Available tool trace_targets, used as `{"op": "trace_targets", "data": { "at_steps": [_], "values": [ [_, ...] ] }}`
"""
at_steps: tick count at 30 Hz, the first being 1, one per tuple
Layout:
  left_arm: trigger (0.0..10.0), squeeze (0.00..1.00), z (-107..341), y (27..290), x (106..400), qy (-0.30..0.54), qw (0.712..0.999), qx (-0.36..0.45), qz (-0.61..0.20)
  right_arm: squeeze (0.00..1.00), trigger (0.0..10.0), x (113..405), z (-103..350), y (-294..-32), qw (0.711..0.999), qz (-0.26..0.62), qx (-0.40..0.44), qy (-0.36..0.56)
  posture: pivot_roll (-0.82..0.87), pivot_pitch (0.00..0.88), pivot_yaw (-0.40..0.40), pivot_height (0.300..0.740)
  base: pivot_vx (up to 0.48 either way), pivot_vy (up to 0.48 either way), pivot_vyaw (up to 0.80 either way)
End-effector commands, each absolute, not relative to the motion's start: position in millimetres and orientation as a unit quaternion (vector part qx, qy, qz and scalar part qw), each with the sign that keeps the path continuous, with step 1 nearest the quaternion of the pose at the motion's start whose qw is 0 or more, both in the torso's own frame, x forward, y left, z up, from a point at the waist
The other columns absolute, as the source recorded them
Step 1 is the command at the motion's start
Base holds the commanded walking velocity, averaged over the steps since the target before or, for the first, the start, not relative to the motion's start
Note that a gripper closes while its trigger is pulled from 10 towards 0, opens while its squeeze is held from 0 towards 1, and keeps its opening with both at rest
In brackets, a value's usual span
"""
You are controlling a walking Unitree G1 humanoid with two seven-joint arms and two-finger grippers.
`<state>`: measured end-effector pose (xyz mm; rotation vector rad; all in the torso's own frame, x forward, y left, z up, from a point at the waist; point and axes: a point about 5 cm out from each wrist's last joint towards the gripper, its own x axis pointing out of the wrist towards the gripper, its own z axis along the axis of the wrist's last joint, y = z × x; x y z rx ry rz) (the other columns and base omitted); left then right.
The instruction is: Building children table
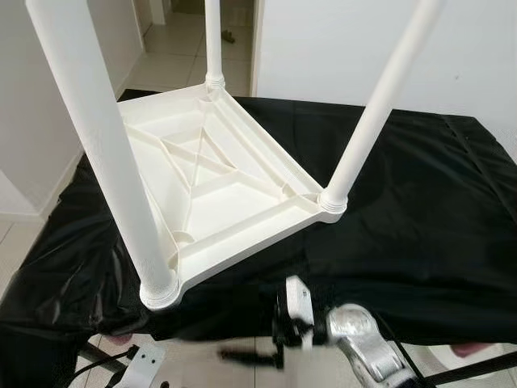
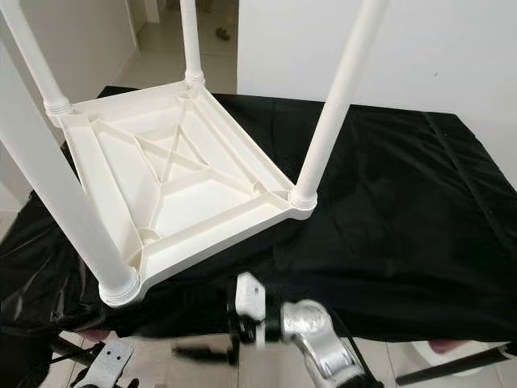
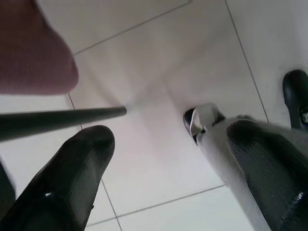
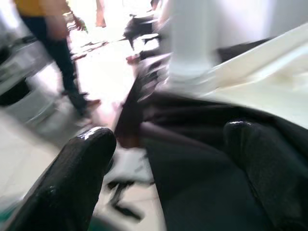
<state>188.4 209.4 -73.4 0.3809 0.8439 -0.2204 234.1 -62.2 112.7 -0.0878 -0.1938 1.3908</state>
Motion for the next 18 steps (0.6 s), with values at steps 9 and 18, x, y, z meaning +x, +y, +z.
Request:
{"op": "trace_targets", "data": {
  "at_steps": [9,18],
  "values": [
    [10.0,0.0,-78.9,207.4,180.3,0.426,0.881,0.181,-0.101,0.0,10.0,258.3,145.5,-77.9,0.87,0.462,0.012,-0.173,0.1,0.018,-0.015,0.74,0.0,0.0,0.0],
    [10.0,0.0,-78.7,210.5,180.3,0.43,0.88,0.179,-0.093,0.0,10.0,226.0,116.0,-83.4,0.859,0.5,-0.011,-0.112,0.07,0.021,-0.001,0.74,0.0,0.0,0.0]
  ]
}}
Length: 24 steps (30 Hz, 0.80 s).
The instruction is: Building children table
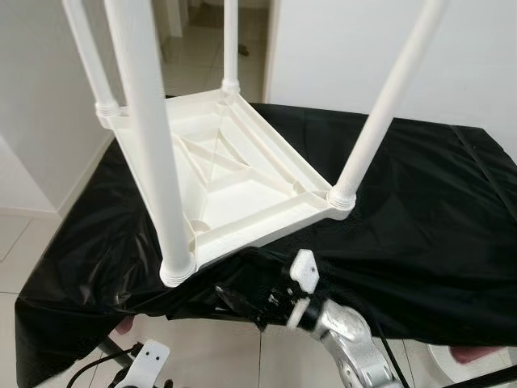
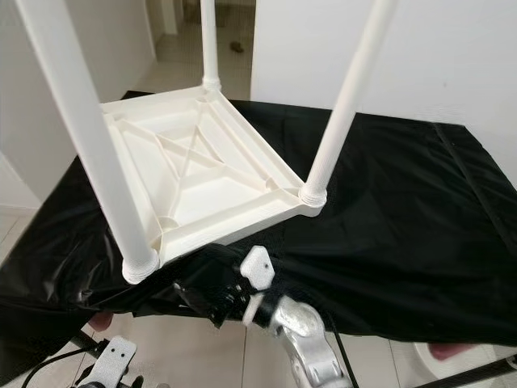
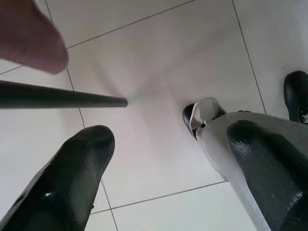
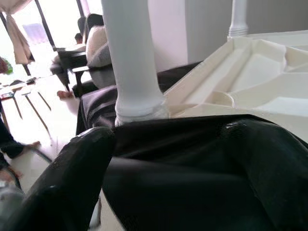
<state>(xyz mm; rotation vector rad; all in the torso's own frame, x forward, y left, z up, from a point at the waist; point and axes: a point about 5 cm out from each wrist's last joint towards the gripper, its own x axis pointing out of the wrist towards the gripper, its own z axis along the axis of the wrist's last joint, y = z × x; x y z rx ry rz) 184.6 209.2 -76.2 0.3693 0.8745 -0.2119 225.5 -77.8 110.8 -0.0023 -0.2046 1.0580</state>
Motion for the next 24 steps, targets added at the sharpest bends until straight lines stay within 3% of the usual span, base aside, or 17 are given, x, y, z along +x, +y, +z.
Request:
{"op": "trace_targets", "data": {
  "at_steps": [1,4,6,8,10,13,14,19,22,24],
  "values": [
    [10.0,0.0,-78.7,210.5,180.3,0.43,0.88,0.179,-0.093,0.0,10.0,226.0,116.0,-83.4,0.859,0.5,-0.011,-0.112,0.07,0.021,-0.001,0.74,0.0,0.0,0.0],
    [10.0,0.0,-78.3,211.0,180.9,0.431,0.88,0.179,-0.093,0.0,10.0,220.1,113.4,-84.2,0.836,0.54,-0.027,-0.098,0.06,0.026,0.01,0.74,0.0,0.0,0.0],
    [10.0,0.0,-77.5,211.2,182.7,0.43,0.88,0.18,-0.094,0.0,10.0,214.5,113.6,-86.2,0.8,0.594,-0.035,-0.076,0.06,0.031,0.014,0.74,0.0,0.0,0.0],
    [10.0,0.0,-77.5,211.2,182.7,0.43,0.88,0.18,-0.094,0.0,10.0,214.5,113.6,-86.2,0.8,0.594,-0.035,-0.076,0.06,0.031,0.014,0.74,0.0,0.0,0.0],
    [10.0,0.0,-76.5,211.9,184.5,0.428,0.881,0.181,-0.094,0.0,10.0,210.1,114.2,-87.8,0.774,0.629,-0.043,-0.065,0.07,0.034,0.015,0.74,0.0,0.0,0.0],
    [10.0,0.0,-75.9,212.9,185.4,0.427,0.881,0.18,-0.091,0.0,10.0,208.6,114.7,-87.6,0.76,0.646,-0.045,-0.059,0.08,0.037,0.014,0.74,0.0,0.0,0.0],
    [10.0,0.0,-74.5,215.3,187.1,0.425,0.883,0.18,-0.086,0.0,10.0,208.4,117.8,-86.8,0.737,0.672,-0.049,-0.054,0.1,0.043,0.003,0.74,0.0,0.0,0.0],
    [10.0,0.0,-73.9,217.7,187.3,0.424,0.884,0.178,-0.08,0.0,10.0,205.5,118.3,-86.8,0.703,0.707,-0.057,-0.045,0.11,0.044,-0.004,0.74,0.0,0.0,0.0],
    [10.0,0.0,-73.7,219.8,186.7,0.424,0.886,0.176,-0.073,0.0,10.0,199.9,117.9,-85.9,0.65,0.757,-0.064,-0.027,0.13,0.041,-0.019,0.74,0.0,0.0,0.0],
    [10.0,0.0,-73.7,220.3,186.5,0.424,0.886,0.175,-0.071,0.0,10.0,198.4,117.9,-86.0,0.636,0.769,-0.062,-0.021,0.13,0.041,-0.021,0.74,0.0,0.0,0.0]
  ]
}}
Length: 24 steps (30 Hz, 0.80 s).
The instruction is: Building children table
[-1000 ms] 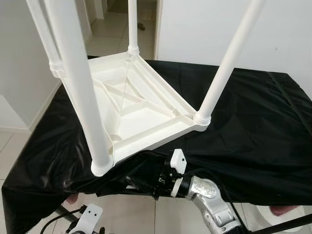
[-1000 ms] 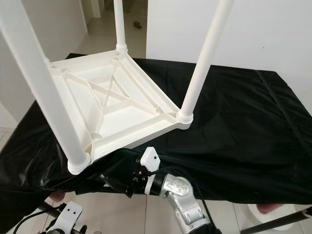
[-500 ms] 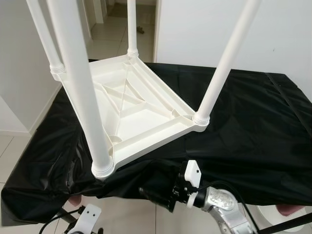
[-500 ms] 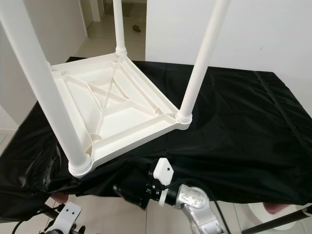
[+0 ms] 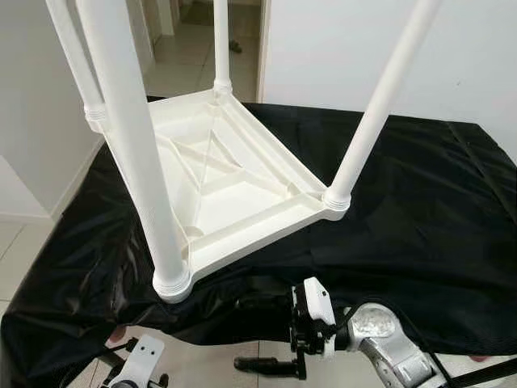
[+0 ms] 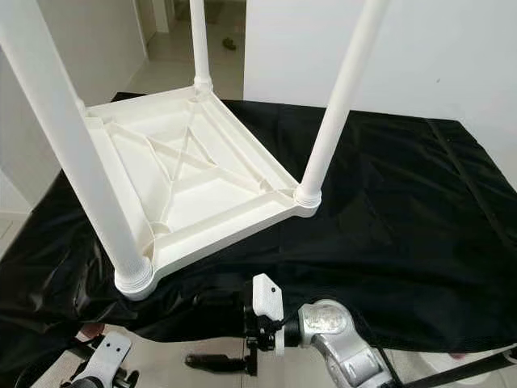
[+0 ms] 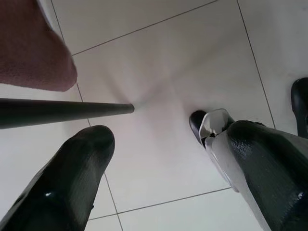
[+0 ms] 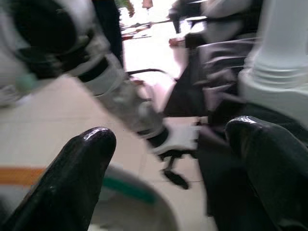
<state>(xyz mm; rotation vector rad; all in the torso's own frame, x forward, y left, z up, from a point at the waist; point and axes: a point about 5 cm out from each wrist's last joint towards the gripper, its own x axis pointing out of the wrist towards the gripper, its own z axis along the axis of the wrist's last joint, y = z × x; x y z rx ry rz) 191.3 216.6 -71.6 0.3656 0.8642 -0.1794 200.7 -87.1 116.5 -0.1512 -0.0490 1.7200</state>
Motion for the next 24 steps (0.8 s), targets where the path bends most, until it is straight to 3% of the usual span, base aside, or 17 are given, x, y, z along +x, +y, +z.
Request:
{"op": "trace_targets", "data": {
  "at_steps": [1,5,10,11,15,16,21,24],
  "values": [
    [10.0,0.0,-74.0,220.7,185.7,0.424,0.886,0.174,-0.068,0.0,10.0,197.6,118.6,-86.4,0.622,0.781,-0.06,-0.016,0.14,0.039,-0.026,0.74,0.0,0.0,0.0],
    [10.0,0.0,-74.6,221.5,184.1,0.424,0.887,0.17,-0.062,0.0,10.0,205.2,124.8,-86.8,0.626,0.777,-0.051,-0.026,0.15,0.034,-0.037,0.74,0.0,0.0,0.0],
    [10.0,0.0,-75.9,223.7,180.2,0.427,0.887,0.165,-0.054,0.0,10.0,236.7,151.4,-86.7,0.734,0.672,-0.019,-0.099,0.15,0.03,-0.051,0.74,0.0,0.0,0.0],
    [10.0,0.0,-75.9,223.7,180.2,0.427,0.887,0.165,-0.054,0.0,10.0,236.7,151.4,-86.7,0.734,0.672,-0.019,-0.099,0.15,0.03,-0.051,0.74,0.0,0.0,0.0],
    [10.0,0.0,-77.0,223.5,178.0,0.43,0.886,0.163,-0.054,0.0,10.0,243.4,163.4,-94.8,0.812,0.569,0.014,-0.132,0.12,0.031,-0.048,0.74,0.0,0.0,0.0],
    [10.0,0.0,-77.0,223.5,178.0,0.43,0.886,0.163,-0.054,0.0,10.0,243.4,163.4,-94.8,0.812,0.569,0.014,-0.132,0.12,0.031,-0.048,0.74,0.0,0.0,0.0],
    [10.0,0.0,-77.2,222.2,178.1,0.43,0.885,0.166,-0.062,0.0,10.0,246.9,156.8,-110.3,0.893,0.426,0.036,-0.141,0.07,0.035,-0.019,0.74,0.0,0.0,0.0],
    [10.0,0.0,-76.8,222.2,178.8,0.429,0.886,0.166,-0.063,0.0,10.0,249.4,154.2,-115.0,0.91,0.387,0.039,-0.142,0.07,0.035,-0.019,0.74,0.0,0.0,0.0]
  ]
}}
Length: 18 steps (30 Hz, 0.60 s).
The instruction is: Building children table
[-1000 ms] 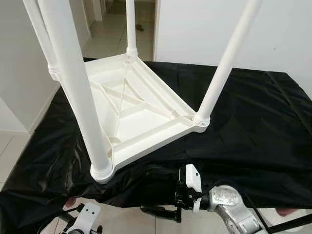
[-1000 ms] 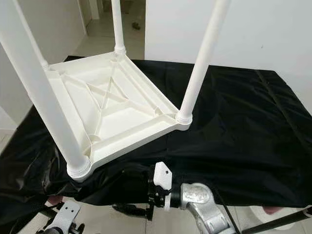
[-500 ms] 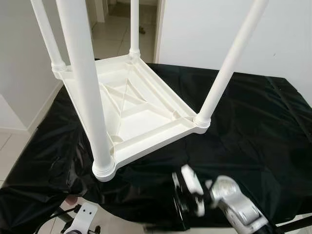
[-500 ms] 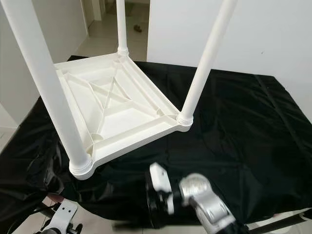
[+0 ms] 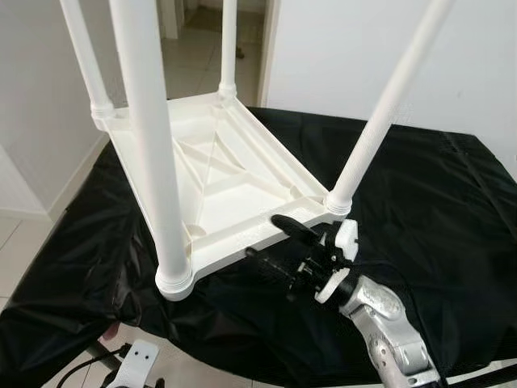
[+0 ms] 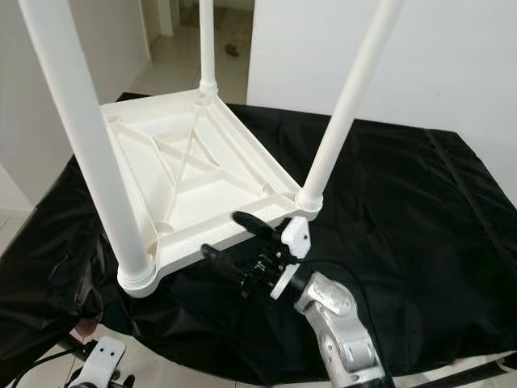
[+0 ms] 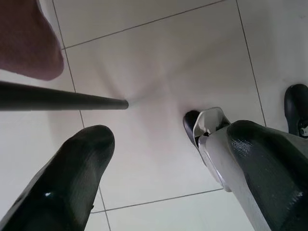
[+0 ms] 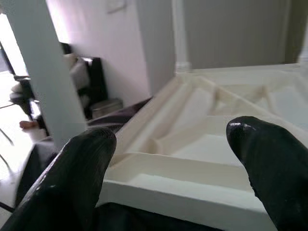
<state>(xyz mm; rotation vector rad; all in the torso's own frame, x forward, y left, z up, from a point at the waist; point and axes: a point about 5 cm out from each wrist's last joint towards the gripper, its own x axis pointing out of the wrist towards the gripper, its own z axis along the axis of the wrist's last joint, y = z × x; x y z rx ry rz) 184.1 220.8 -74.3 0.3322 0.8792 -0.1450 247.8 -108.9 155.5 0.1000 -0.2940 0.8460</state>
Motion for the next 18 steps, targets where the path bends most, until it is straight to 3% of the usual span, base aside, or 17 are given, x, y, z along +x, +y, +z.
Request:
{"op": "trace_targets", "data": {
  "at_steps": [1,2,3,11,18],
  "values": [
    [10.0,0.0,-76.3,222.2,179.5,0.428,0.886,0.166,-0.066,0.0,10.0,251.7,150.1,-119.6,0.926,0.35,0.045,-0.139,0.06,0.037,-0.002,0.74,0.0,0.0,0.0],
    [10.0,0.0,-75.5,219.5,180.8,0.42,0.885,0.178,-0.092,0.0,10.0,256.5,141.6,-127.4,0.954,0.268,0.041,-0.13,0.04,0.038,0.015,0.74,0.0,0.0,0.0],
    [10.0,0.0,-75.2,218.6,181.0,0.416,0.885,0.184,-0.101,0.0,10.0,257.8,138.0,-129.1,0.961,0.247,0.044,-0.12,0.04,0.042,0.021,0.74,0.0,0.0,0.0],
    [10.0,0.0,-66.8,214.5,190.6,0.366,0.901,0.192,-0.132,0.0,10.0,265.1,126.7,-138.0,0.981,0.171,0.023,-0.093,0.05,0.055,0.028,0.74,0.0,0.0,0.0],
    [10.0,0.0,-47.5,196.1,205.4,0.25,0.932,0.179,-0.191,0.0,10.0,276.9,120.8,-149.2,0.988,0.135,0.003,-0.072,0.08,0.083,-0.002,0.74,0.0,0.0,0.0]
  ]
}}
